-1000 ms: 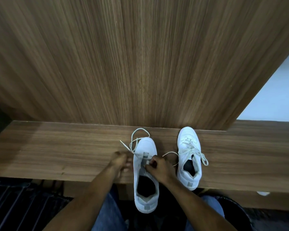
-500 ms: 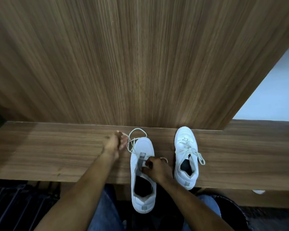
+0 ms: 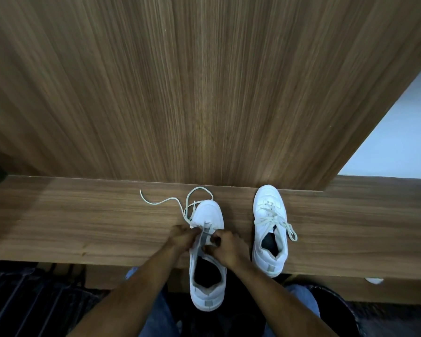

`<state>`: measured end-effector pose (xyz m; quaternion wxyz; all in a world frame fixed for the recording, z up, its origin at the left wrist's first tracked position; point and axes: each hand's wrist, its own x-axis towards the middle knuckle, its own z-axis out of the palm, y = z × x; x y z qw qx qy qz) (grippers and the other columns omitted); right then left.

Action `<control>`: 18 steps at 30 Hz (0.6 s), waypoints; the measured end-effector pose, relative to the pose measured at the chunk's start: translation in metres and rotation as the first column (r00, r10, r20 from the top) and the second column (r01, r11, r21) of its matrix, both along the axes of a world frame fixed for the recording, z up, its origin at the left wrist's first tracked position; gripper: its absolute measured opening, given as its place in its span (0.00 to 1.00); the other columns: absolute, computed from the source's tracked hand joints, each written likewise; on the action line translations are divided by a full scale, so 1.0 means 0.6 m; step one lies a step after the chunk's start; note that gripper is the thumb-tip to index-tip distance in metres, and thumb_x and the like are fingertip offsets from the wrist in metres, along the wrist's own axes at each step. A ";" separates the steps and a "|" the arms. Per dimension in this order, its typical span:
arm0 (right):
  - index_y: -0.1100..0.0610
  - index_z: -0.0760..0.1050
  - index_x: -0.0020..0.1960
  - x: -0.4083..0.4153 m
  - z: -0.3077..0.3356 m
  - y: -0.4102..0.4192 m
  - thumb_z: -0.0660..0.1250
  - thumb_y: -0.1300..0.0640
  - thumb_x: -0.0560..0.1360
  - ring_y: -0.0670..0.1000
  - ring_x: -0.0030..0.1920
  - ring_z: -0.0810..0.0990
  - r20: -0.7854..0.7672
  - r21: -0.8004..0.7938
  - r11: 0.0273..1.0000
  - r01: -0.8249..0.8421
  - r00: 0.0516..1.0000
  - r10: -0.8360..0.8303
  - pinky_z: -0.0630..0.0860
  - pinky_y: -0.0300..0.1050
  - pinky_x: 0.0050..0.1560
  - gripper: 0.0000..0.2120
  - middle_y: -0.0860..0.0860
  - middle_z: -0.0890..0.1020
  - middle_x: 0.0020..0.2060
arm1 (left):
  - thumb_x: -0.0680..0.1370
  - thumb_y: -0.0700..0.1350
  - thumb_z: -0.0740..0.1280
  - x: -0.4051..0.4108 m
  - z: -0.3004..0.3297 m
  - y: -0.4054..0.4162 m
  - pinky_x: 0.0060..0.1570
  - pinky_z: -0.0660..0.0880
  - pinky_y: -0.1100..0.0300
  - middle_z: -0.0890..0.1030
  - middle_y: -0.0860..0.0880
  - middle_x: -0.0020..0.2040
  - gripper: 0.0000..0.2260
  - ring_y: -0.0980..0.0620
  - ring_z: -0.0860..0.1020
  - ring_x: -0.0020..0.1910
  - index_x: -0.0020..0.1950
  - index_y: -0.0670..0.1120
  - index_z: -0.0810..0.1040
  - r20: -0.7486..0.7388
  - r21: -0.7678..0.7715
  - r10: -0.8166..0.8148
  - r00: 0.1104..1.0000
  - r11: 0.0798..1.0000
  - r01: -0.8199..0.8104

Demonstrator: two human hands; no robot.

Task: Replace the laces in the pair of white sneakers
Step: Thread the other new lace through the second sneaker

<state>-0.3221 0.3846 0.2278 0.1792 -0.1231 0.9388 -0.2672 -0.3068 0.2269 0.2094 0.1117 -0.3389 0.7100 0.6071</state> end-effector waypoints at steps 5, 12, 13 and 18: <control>0.48 0.77 0.49 0.001 -0.006 -0.002 0.72 0.39 0.66 0.48 0.52 0.81 0.047 -0.001 1.000 0.002 0.999 -0.002 0.75 0.42 0.50 0.17 0.43 0.82 0.48 | 0.76 0.35 0.68 -0.030 0.015 0.005 0.25 0.68 0.64 0.76 0.48 0.24 0.12 0.53 0.73 0.22 0.32 0.42 0.75 -0.115 -0.006 0.134 0.984 0.991 -0.135; 0.48 0.79 0.52 0.001 -0.008 0.000 0.72 0.40 0.66 0.48 0.53 0.81 0.018 0.027 1.000 -0.014 1.000 0.013 0.73 0.40 0.48 0.18 0.43 0.83 0.50 | 0.79 0.33 0.61 -0.078 0.136 -0.108 0.18 0.69 0.66 0.73 0.44 0.33 0.07 0.55 0.76 0.22 0.43 0.42 0.71 -0.336 0.500 0.705 0.624 0.695 -0.516; 0.48 0.79 0.52 0.002 -0.007 -0.001 0.72 0.40 0.66 0.48 0.54 0.81 0.015 0.030 0.999 -0.016 1.000 0.015 0.73 0.40 0.48 0.18 0.43 0.83 0.50 | 0.78 0.33 0.62 -0.080 0.146 -0.121 0.19 0.71 0.65 0.74 0.44 0.34 0.07 0.54 0.77 0.23 0.43 0.43 0.71 -0.336 0.505 0.720 0.607 0.682 -0.529; 0.47 0.79 0.54 0.002 -0.005 -0.002 0.72 0.40 0.67 0.48 0.55 0.80 0.015 0.035 0.999 -0.015 1.000 0.014 0.73 0.40 0.52 0.19 0.43 0.82 0.53 | 0.79 0.38 0.61 -0.079 0.086 -0.153 0.19 0.70 0.66 0.75 0.49 0.26 0.08 0.57 0.75 0.21 0.40 0.45 0.71 -0.196 0.452 0.673 0.713 0.707 -0.544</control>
